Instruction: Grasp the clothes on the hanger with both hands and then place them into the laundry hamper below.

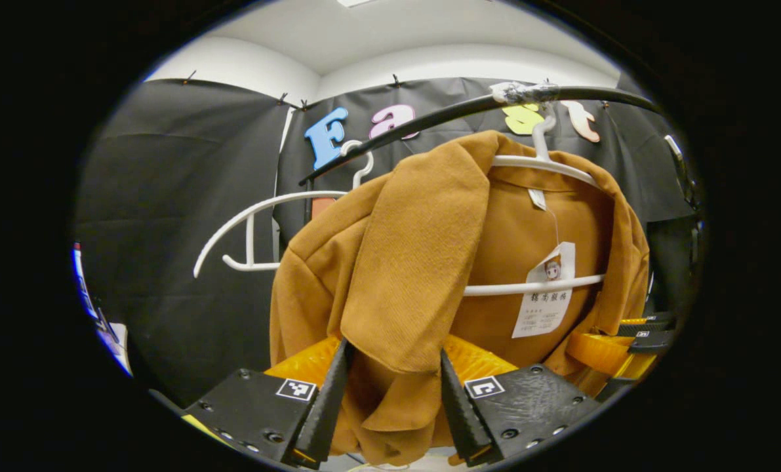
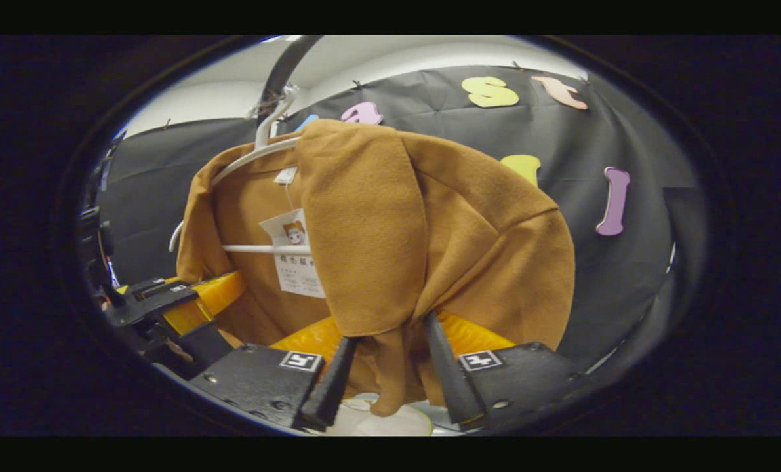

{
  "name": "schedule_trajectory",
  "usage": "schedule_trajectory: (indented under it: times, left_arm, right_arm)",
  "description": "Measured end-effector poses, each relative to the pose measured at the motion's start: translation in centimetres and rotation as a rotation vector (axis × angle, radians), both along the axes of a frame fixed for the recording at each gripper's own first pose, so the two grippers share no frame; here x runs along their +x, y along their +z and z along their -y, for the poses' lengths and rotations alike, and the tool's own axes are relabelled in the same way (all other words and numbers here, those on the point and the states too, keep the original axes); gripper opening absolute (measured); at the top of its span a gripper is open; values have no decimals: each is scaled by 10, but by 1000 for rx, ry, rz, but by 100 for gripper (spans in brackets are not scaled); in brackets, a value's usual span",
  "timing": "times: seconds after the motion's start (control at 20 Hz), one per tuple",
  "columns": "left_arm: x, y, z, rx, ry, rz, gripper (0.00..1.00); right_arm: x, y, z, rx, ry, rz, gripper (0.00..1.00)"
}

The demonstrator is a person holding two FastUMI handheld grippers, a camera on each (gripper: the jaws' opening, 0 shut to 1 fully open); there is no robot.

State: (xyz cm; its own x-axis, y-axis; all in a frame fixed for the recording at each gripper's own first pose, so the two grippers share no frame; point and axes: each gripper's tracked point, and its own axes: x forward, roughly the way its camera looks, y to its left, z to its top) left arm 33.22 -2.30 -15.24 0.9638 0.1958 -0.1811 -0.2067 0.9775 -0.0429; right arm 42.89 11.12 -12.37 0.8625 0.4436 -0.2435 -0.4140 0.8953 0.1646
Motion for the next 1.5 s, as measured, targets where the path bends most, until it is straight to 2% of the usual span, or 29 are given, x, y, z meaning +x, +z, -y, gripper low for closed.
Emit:
schedule_trajectory:
  times: [0.05, 0.15, 0.25, 0.3, 0.35, 0.4, 0.45, 0.5, 0.65, 0.75, 0.95, 1.15, 1.25, 1.45, 1.5]
  left_arm:
    - [1, -2, 1, -16, -10, -12, 68]
    - [0, -6, -2, -19, -11, -31, 50]
    - [-2, -8, -12, -1, 19, -41, 30]
    - [-3, -8, -11, -8, 5, -42, 19]
    - [-3, -10, -6, -14, -15, -45, 19]
    - [-4, -10, -5, -8, -29, -44, 14]
    - [-4, -10, -4, -3, -46, -42, 14]
    - [-5, -10, -5, 6, -58, -45, 19]
    - [-5, -9, -5, 7, -68, -52, 5]
    - [-12, -8, -2, -11, -81, -56, 1]
    - [-26, 4, -2, -30, -109, -40, 0]
    - [-37, 30, -27, -91, -67, 2, 1]
    - [-39, 45, -41, -89, -54, 24, 1]
    - [-41, 66, -58, -71, -52, 63, 0]
    - [-40, 68, -62, -66, -53, 68, 5]
  right_arm:
    - [2, 0, 1, 6, 9, 2, 48]
    - [4, 0, 2, 26, 32, -2, 29]
    - [3, -2, 7, 39, 65, -16, 18]
    - [3, -3, 7, 53, 91, -19, 12]
    - [3, -3, 8, 69, 116, -29, 8]
    - [3, -3, 11, 89, 141, -44, 7]
    - [2, -5, 12, 114, 174, -63, 7]
    - [2, -5, 13, 144, 204, -85, 6]
    - [-7, 0, 12, 238, 324, -156, 5]
    - [-16, 8, 13, 288, 386, -157, 5]
    - [-39, 25, 9, 372, 506, -145, 4]
    - [-60, 52, 13, 541, 613, -163, 4]
    - [-63, 65, 16, 594, 647, -150, 4]
    - [-70, 88, 22, 666, 662, -111, 4]
    - [-73, 93, 25, 675, 663, -103, 3]
